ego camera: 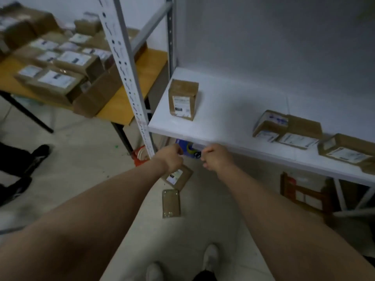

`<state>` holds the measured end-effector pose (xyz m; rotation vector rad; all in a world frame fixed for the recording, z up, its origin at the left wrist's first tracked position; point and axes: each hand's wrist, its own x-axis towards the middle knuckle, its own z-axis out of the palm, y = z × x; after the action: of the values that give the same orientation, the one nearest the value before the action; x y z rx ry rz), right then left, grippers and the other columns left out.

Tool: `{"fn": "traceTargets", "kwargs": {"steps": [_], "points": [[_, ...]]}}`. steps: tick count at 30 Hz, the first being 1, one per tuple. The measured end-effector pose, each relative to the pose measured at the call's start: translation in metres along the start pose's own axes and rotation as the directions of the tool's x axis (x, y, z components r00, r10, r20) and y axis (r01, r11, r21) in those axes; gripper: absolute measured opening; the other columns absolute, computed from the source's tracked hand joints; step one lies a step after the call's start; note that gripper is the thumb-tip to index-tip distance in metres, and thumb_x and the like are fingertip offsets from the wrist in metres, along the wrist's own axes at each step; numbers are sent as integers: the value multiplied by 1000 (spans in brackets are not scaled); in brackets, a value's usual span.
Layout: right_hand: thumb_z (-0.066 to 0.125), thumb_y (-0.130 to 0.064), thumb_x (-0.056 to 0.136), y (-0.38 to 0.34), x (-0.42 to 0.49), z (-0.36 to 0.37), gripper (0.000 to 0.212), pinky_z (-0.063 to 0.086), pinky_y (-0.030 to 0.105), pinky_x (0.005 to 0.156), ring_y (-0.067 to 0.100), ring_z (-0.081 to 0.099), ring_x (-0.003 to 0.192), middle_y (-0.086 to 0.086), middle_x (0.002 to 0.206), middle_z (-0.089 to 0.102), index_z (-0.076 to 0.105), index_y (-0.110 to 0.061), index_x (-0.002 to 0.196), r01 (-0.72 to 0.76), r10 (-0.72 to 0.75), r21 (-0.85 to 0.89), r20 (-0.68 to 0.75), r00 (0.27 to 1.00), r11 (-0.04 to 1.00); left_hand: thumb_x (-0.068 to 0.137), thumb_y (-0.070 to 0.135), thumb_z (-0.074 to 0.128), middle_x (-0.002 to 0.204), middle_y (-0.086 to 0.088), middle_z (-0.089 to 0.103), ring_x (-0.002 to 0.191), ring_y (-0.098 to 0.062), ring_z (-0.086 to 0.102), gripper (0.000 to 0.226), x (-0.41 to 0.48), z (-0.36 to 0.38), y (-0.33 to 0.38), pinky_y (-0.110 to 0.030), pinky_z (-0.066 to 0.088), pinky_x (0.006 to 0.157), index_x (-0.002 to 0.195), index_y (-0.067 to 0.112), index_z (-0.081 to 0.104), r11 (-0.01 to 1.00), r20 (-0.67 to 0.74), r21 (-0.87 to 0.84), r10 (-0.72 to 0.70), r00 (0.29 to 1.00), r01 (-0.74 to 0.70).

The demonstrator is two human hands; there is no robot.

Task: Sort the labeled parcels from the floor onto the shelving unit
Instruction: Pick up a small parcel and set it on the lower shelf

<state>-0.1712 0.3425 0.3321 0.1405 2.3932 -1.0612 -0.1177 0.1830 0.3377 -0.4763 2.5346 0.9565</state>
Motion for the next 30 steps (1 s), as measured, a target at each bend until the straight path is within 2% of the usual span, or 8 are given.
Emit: {"fn": "traceTargets", "kwargs": {"steps": [5,10,14,18,22,25,28,30], "points": [[62,-11,93,63,36,82,18,51,29,58,29,66,83,8,88,65,63,-19,78,-152,135,61,222,966,987,89,10,57,118,-19,64,109,-34,63,32,21,67,-89,-42,54,93,121,6,59,951,108,-145,-259,960,273],[58,-7,94,140,89,158,11,53,34,63,29,66,77,16,89,67,68,-6,90,-287,256,56,316,914,956,88,4,54,100,-19,70,79,-28,66,14,50,148,-174,-31,50,65,101,5,61,775,216,-368,-466,858,513],[57,-9,95,207,140,223,19,49,32,60,27,64,73,12,78,65,65,-10,78,-327,296,37,341,892,944,87,-1,52,84,-18,60,72,-25,53,10,89,231,-242,-30,40,64,89,6,59,680,226,-451,-541,811,579],[51,-6,93,280,201,289,15,49,35,69,27,59,75,13,82,63,63,-10,85,-342,324,-20,374,869,939,89,6,56,100,-20,63,84,-27,54,8,133,320,-304,-33,42,73,87,13,58,607,226,-492,-603,765,624],[55,-11,96,344,262,351,26,47,30,70,23,55,74,5,84,57,53,-23,72,-329,327,-66,398,857,942,93,19,60,139,-17,52,121,-32,55,53,193,394,-358,-33,45,98,143,6,44,578,229,-505,-627,745,641],[59,-16,93,382,301,391,32,40,28,69,22,50,73,3,71,50,48,-19,63,-317,337,-115,365,868,941,93,23,62,150,-16,41,133,-32,45,69,242,436,-396,-32,40,95,151,6,29,555,186,-543,-653,734,631],[63,-24,91,413,334,422,10,43,28,75,24,57,89,9,98,64,66,-14,92,-337,336,-59,350,874,940,88,17,68,148,-18,40,123,-29,46,79,284,467,-428,-31,37,82,151,3,22,489,164,-617,-687,708,617],[65,-29,91,432,354,441,34,45,27,77,25,60,101,10,121,66,66,-9,119,-366,352,-31,363,863,930,86,11,69,142,-20,44,112,-27,47,78,304,485,-447,-32,39,80,148,1,25,425,192,-661,-701,687,618]]}}
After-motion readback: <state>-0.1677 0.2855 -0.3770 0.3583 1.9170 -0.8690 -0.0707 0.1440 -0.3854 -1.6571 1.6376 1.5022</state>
